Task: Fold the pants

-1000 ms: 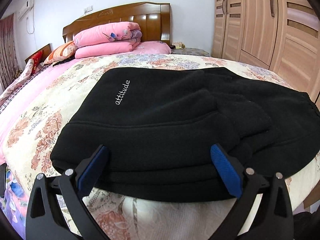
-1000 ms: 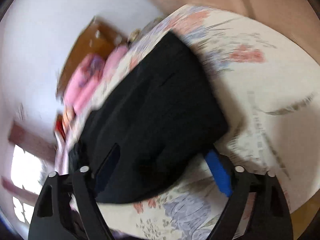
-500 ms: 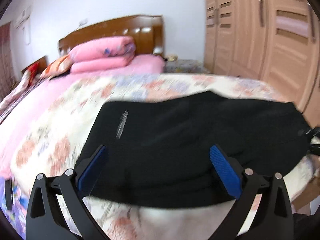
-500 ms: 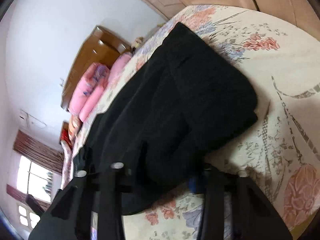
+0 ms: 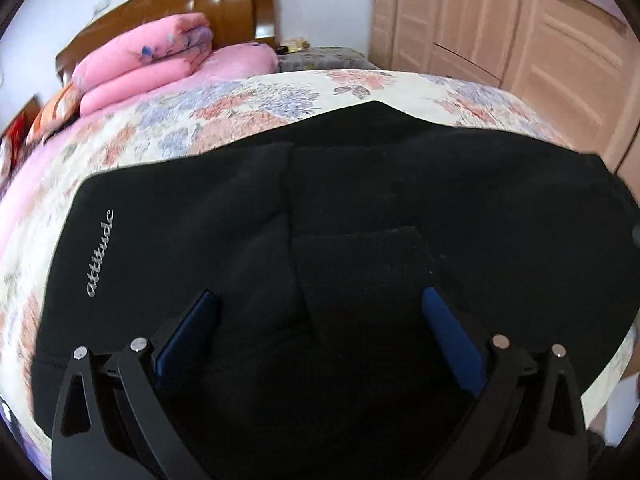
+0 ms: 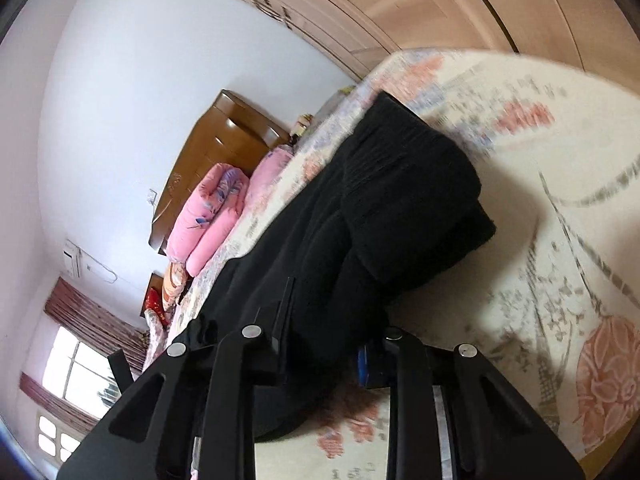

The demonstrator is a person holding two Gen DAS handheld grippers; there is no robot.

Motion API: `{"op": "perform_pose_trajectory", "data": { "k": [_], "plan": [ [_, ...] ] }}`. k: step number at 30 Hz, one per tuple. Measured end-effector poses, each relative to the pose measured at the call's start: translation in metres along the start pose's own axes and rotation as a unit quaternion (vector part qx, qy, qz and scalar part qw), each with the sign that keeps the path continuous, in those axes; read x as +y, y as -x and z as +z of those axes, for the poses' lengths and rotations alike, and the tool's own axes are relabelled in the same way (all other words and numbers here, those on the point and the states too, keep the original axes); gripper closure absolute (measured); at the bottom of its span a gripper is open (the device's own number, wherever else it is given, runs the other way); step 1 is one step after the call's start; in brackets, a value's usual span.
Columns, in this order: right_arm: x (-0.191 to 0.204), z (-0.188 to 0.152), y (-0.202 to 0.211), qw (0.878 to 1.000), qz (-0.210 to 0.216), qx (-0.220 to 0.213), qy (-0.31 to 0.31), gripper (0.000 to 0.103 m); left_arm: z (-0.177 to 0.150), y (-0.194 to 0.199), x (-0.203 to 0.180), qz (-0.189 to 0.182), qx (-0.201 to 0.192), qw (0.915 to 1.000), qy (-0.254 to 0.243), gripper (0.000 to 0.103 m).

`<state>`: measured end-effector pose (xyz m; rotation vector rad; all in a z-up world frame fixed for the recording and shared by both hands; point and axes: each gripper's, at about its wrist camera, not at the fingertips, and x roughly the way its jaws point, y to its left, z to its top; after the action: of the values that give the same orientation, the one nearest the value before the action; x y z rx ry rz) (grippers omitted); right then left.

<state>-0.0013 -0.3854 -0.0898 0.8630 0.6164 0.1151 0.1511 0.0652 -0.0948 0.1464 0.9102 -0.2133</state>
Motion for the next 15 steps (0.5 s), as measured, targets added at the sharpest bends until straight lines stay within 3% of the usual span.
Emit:
{"op": "perform_pose_trajectory", "data": {
  "k": [3,5,7,9,12,15],
  "plan": [
    [0.040,0.007,-0.002,0.997,-0.021,-0.028,0.072,0.079,0.002,0.012,-0.001,-0.015,-0.016,0.9998,0.004,0.005],
    [0.073,0.008,-0.004,0.990,-0.035,-0.041,0.133,0.080,-0.001,0.043,0.019,-0.053,-0.072,0.9948,0.049,0.005],
    [0.120,0.009,-0.012,0.977,-0.037,-0.051,0.206,0.081,-0.003,0.072,0.046,-0.050,-0.119,0.9877,0.089,0.004],
    [0.168,0.001,-0.024,0.959,-0.032,-0.055,0.277,0.082,-0.011,0.095,0.083,-0.023,-0.150,0.9791,0.135,0.004],
    [0.247,-0.035,-0.056,0.918,-0.018,-0.044,0.393,0.083,-0.028,0.122,0.129,0.020,-0.175,0.9679,0.180,0.004],
    [0.306,-0.106,-0.095,0.857,-0.017,-0.019,0.515,0.083,-0.050,0.136,0.169,0.038,-0.179,0.9576,0.222,0.004]
  ]
}}
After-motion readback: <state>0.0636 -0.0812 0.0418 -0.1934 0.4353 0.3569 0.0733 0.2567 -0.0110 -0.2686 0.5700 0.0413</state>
